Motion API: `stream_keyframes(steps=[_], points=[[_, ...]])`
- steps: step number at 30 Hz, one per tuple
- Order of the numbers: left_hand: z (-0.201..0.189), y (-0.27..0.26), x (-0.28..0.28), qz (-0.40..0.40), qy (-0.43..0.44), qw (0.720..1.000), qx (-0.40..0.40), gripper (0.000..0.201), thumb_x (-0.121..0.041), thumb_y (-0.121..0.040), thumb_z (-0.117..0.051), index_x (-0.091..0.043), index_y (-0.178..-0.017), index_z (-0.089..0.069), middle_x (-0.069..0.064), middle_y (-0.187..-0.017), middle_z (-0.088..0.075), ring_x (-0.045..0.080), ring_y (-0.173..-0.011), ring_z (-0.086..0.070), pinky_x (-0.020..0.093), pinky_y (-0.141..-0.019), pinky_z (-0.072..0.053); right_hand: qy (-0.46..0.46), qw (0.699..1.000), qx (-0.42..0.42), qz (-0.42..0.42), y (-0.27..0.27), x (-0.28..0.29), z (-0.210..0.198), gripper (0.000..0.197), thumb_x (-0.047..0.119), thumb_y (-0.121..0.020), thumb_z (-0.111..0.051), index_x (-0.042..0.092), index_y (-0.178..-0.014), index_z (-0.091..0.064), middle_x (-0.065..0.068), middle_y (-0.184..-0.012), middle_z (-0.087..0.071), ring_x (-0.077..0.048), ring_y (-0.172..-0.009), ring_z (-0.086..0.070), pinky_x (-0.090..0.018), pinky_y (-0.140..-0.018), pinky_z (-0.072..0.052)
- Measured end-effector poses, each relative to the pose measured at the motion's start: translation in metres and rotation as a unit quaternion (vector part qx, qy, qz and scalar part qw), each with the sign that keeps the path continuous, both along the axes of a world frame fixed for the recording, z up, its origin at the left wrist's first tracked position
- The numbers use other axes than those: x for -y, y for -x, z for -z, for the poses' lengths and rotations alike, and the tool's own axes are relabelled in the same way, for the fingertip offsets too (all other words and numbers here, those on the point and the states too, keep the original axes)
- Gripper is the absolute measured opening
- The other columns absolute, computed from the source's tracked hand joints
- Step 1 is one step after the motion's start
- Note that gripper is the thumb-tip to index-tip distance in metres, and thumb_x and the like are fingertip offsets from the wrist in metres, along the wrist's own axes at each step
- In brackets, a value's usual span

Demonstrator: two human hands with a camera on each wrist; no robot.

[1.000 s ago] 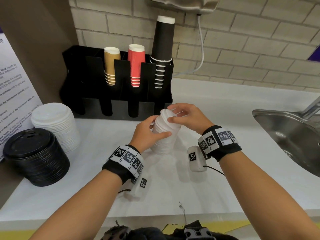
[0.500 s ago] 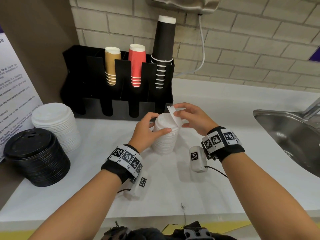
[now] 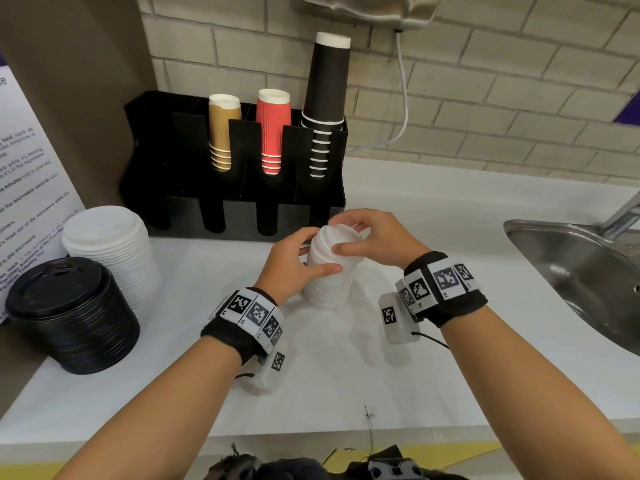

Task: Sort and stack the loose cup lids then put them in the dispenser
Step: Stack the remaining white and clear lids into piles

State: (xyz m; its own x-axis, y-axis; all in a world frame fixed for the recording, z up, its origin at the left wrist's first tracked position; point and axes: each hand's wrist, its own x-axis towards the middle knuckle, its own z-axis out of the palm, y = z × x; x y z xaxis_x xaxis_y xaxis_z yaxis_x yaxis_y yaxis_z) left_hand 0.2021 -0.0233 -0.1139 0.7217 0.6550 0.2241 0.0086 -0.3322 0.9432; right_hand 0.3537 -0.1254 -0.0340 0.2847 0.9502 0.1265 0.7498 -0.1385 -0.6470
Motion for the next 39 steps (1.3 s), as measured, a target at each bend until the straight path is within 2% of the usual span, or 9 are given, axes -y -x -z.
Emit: stream_keyframes(steps=[8, 16, 21, 26, 30, 32, 34, 36, 39], points=[[-0.001, -0.001, 0.000, -0.013, 0.000, 1.000, -0.009, 0.067, -0.031, -0.064, -0.089, -0.027, -0.123, -0.056, -0.021, -0.110, -0.058, 0.009, -0.109, -0.057, 0.024, -0.089, -0.050, 0.009, 0.997, 0.073, -0.024, 0.006, -0.008, -0.005, 0.041, 0.028, -0.075, -0.078, 0.026, -0.114, -0.066, 0.025, -0.097, -0.052, 0.012, -0.083, -0.047, -0.001, -0.067, -0.032], [0.003, -0.001, -0.001, -0.019, -0.005, 1.000, -0.020, 0.070, -0.032, -0.064, -0.089, -0.021, -0.126, -0.057, -0.007, -0.120, -0.062, 0.011, -0.111, -0.057, 0.024, -0.089, -0.048, 0.059, 0.990, 0.120, -0.044, 0.006, -0.014, -0.008, 0.045, 0.030, -0.076, -0.076, 0.024, -0.119, -0.065, 0.011, -0.112, -0.061, -0.003, -0.095, -0.048, -0.006, -0.069, -0.033], [0.006, -0.002, -0.001, -0.022, 0.001, 0.999, -0.030, 0.061, -0.036, -0.065, -0.088, -0.029, -0.117, -0.057, -0.021, -0.106, -0.059, 0.008, -0.106, -0.058, 0.014, -0.081, -0.045, 0.112, 0.984, 0.125, -0.054, 0.003, -0.021, -0.014, 0.046, 0.030, -0.077, -0.075, 0.025, -0.122, -0.064, 0.006, -0.124, -0.061, -0.005, -0.098, -0.048, -0.018, -0.081, -0.036], [0.002, -0.003, 0.000, -0.021, -0.010, 1.000, -0.016, 0.070, -0.037, -0.070, -0.085, -0.023, -0.131, -0.053, -0.010, -0.122, -0.061, 0.008, -0.116, -0.055, 0.027, -0.095, -0.047, 0.118, 0.984, 0.119, -0.056, 0.003, -0.021, -0.010, 0.049, 0.032, -0.078, -0.075, 0.024, -0.124, -0.063, 0.007, -0.122, -0.059, -0.006, -0.101, -0.048, -0.018, -0.083, -0.035], [-0.003, -0.007, 0.000, -0.003, -0.038, 0.999, -0.023, 0.059, -0.036, -0.073, -0.083, -0.030, -0.124, -0.055, -0.014, -0.117, -0.061, 0.007, -0.112, -0.057, 0.029, -0.099, -0.047, 0.096, 0.993, -0.056, -0.042, -0.017, -0.015, -0.010, 0.035, 0.040, -0.083, -0.070, 0.030, -0.116, -0.064, 0.011, -0.113, -0.063, -0.003, -0.101, -0.058, -0.013, -0.076, -0.045], [-0.006, -0.007, -0.003, -0.004, -0.047, 0.998, -0.039, 0.062, -0.036, -0.071, -0.084, -0.023, -0.126, -0.057, -0.007, -0.120, -0.062, 0.013, -0.114, -0.057, 0.031, -0.100, -0.048, 0.018, 0.989, -0.140, 0.052, -0.040, -0.017, -0.005, 0.024, 0.034, -0.092, -0.058, 0.024, -0.113, -0.065, 0.008, -0.107, -0.064, -0.008, -0.100, -0.060, -0.017, -0.075, -0.050], [-0.010, -0.007, -0.006, 0.001, -0.051, 0.997, -0.053, 0.059, -0.036, -0.070, -0.085, -0.022, -0.121, -0.060, -0.007, -0.116, -0.064, 0.012, -0.111, -0.058, 0.029, -0.096, -0.049, 0.014, 0.982, -0.104, 0.156, -0.064, -0.025, 0.008, 0.030, 0.025, -0.097, -0.049, 0.010, -0.119, -0.063, -0.001, -0.109, -0.060, -0.017, -0.101, -0.054, -0.029, -0.085, -0.047], [-0.015, -0.007, -0.008, 0.008, -0.055, 0.996, -0.067, 0.051, -0.036, -0.068, -0.086, -0.027, -0.112, -0.061, -0.013, -0.109, -0.064, 0.004, -0.105, -0.059, 0.021, -0.090, -0.048, 0.115, 0.978, -0.028, 0.174, -0.077, -0.034, 0.027, 0.035, 0.022, -0.099, -0.045, 0.005, -0.126, -0.059, -0.010, -0.124, -0.057, -0.022, -0.109, -0.051, -0.032, -0.094, -0.040], [-0.019, -0.007, -0.011, 0.010, -0.066, 0.994, -0.091, 0.052, -0.038, -0.067, -0.086, -0.026, -0.112, -0.062, -0.012, -0.110, -0.065, 0.003, -0.104, -0.060, 0.022, -0.090, -0.049, 0.238, 0.954, 0.077, 0.165, -0.076, -0.050, 0.054, 0.042, 0.029, -0.096, -0.049, 0.018, -0.137, -0.049, -0.016, -0.141, -0.042, -0.035, -0.127, -0.042, -0.036, -0.108, -0.034]])
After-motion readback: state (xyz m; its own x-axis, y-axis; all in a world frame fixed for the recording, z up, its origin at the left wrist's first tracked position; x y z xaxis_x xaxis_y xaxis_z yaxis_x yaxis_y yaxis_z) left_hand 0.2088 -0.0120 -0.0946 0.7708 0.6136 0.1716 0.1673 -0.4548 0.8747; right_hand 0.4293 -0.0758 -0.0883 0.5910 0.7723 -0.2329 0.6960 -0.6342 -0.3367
